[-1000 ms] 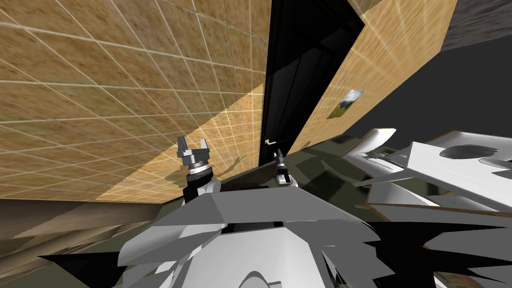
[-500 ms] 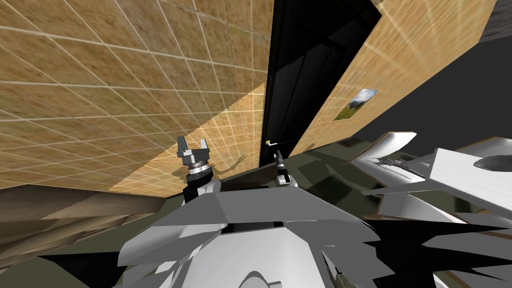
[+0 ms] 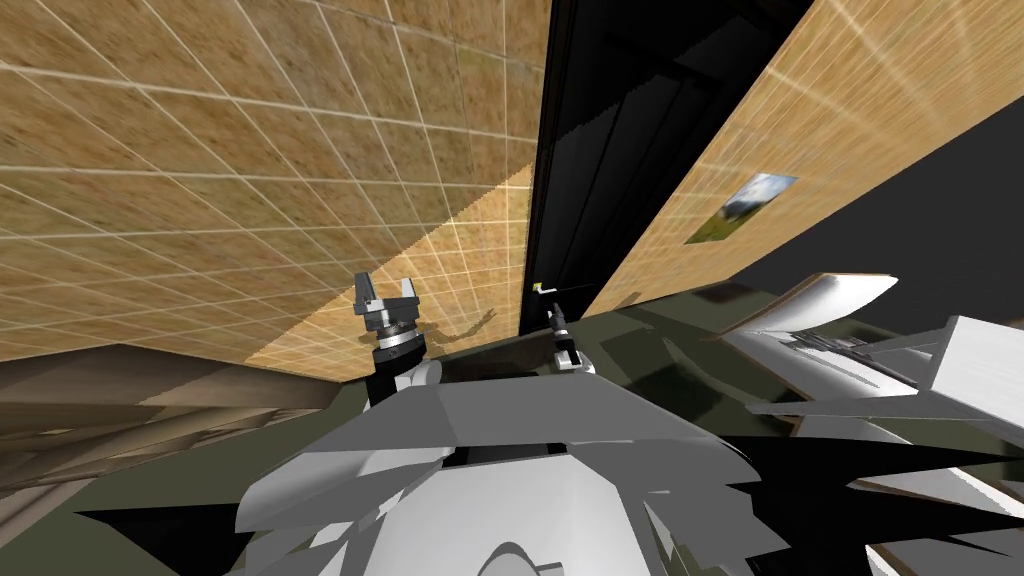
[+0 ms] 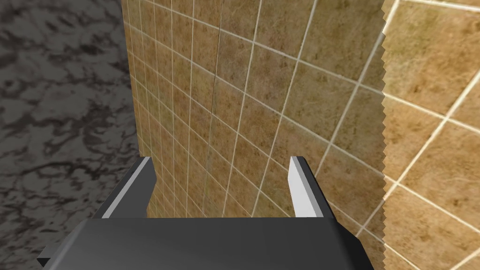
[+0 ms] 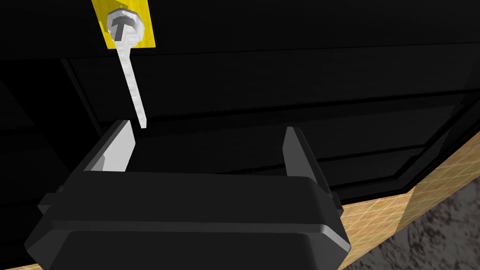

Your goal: Pull the door open

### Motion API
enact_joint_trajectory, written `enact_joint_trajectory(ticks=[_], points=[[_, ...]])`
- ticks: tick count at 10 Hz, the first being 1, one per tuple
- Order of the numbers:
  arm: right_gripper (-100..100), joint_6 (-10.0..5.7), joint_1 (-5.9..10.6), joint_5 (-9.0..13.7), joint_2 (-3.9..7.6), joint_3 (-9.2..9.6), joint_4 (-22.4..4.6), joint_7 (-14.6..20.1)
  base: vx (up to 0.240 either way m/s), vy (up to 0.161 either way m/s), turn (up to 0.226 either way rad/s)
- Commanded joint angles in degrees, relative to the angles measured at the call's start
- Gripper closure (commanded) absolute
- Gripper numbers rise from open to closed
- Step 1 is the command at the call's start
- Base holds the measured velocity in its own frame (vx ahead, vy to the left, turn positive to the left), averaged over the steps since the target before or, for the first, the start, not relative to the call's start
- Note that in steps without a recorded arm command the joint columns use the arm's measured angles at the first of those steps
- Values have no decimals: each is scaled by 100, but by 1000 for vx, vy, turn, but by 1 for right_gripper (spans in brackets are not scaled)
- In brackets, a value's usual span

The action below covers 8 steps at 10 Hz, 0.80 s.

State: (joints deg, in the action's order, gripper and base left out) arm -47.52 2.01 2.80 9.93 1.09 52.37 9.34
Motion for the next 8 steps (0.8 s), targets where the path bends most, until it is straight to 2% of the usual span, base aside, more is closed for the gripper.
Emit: enact_joint_trajectory(ticks=[1,8], points=[[-100,-14,88,7,40,-2,-238,23,17,-68,80],[-100,-188,553,29,169,-2,-1451,87,26,-100,153]])
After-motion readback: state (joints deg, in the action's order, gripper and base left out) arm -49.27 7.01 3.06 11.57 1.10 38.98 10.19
